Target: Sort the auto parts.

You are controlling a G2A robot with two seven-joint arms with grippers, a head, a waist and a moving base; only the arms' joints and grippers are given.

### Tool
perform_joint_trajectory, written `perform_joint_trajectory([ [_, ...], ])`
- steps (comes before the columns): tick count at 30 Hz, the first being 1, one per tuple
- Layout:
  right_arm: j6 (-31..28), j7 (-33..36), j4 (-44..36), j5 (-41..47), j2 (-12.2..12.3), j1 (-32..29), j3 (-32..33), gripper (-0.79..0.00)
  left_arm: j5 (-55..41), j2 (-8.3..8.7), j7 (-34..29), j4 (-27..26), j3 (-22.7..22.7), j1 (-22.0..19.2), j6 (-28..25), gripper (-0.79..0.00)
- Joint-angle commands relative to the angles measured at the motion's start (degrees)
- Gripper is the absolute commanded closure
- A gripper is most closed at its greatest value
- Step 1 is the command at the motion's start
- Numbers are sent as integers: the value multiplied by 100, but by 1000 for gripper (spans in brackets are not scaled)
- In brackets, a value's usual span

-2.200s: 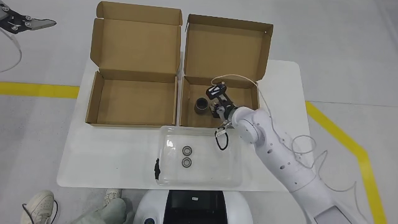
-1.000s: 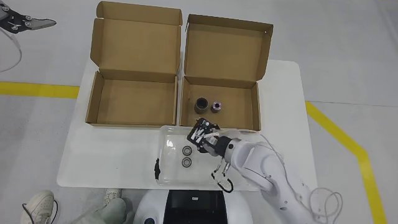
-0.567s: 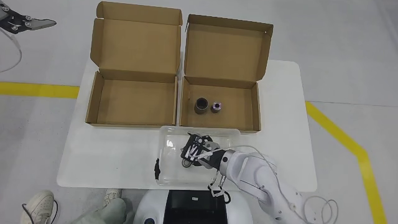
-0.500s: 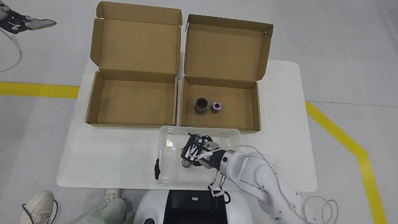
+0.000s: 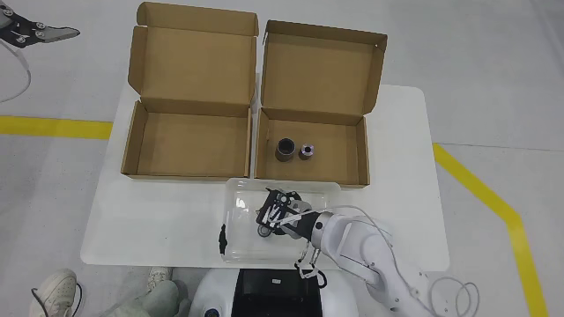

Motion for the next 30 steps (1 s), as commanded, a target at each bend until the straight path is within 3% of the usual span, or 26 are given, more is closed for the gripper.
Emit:
perform_joint_trajectory([
  [1, 3, -11, 12, -4, 0, -6, -6, -296, 0, 0, 0, 0, 0, 0, 0, -785],
  [17, 62, -43, 580, -389, -45, 59, -508, -311, 0, 0, 0, 0, 0, 0, 0, -785],
  [30, 693, 192, 1244, -470, -232, 407, -960, -329, 0, 0, 0, 0, 0, 0, 0, -785],
])
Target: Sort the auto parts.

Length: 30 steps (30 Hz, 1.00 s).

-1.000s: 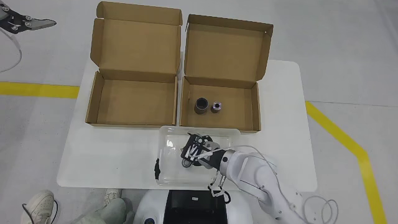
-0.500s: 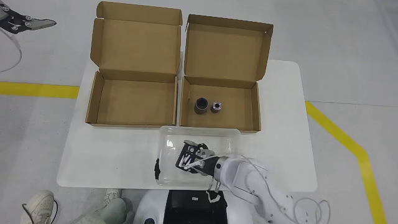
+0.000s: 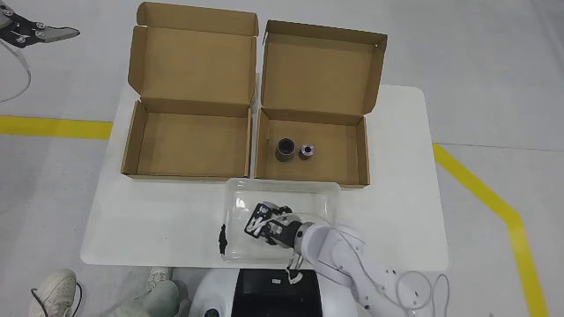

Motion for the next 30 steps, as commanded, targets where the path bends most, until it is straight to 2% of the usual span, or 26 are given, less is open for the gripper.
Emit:
perform_joint_trajectory([
  [1, 54, 24, 65, 22, -24, 41, -43, -336, 0, 0, 0, 0, 0, 0, 0, -785],
  [6, 226, 96, 212, 27, -84, 129, -146, -360, 0, 0, 0, 0, 0, 0, 0, -785],
  [14, 457, 226, 403, 21, -167, 232, -253, -357, 0, 0, 0, 0, 0, 0, 0, -785],
  [23, 464, 204, 541, 55, -213, 292, -270, -323, 0, 0, 0, 0, 0, 0, 0, -785],
  [30, 420, 69, 391, -6, -222, 265, -269, -339, 0, 0, 0, 0, 0, 0, 0, -785],
])
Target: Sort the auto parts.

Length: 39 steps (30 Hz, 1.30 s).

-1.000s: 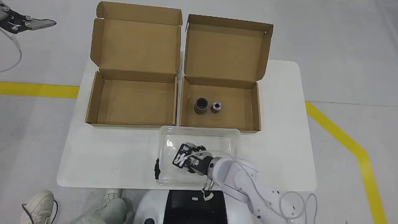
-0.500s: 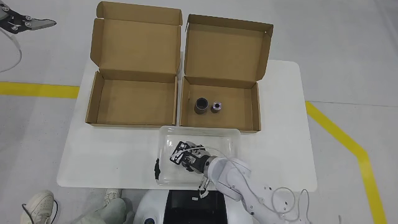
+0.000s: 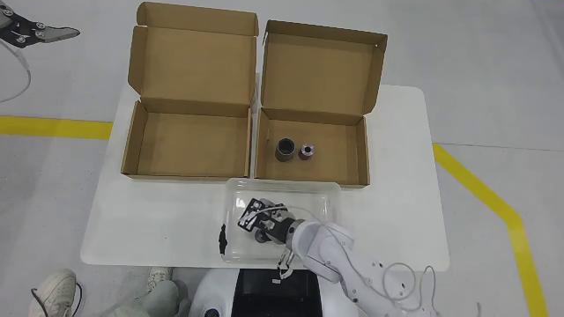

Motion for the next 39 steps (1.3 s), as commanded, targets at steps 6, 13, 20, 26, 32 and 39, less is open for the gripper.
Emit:
perform_joint_trajectory([
  [6, 38, 98, -21, -47, 7, -62, 63, -345, 0, 0, 0, 0, 0, 0, 0, -785],
  [13, 91, 141, 67, -48, -7, -66, 102, -369, 0, 0, 0, 0, 0, 0, 0, -785],
  [20, 47, 61, 205, 2, -30, -40, 111, -314, 0, 0, 0, 0, 0, 0, 0, -785],
  [26, 33, 61, 295, 36, -60, 14, 99, -37, 0, 0, 0, 0, 0, 0, 0, -785],
  [32, 91, 44, 191, -112, -65, -15, 91, 0, 0, 0, 0, 0, 0, 0, 0, -785],
  [39, -27, -289, -128, -223, -12, -212, 184, 0, 0, 0, 0, 0, 0, 0, 0, -785],
])
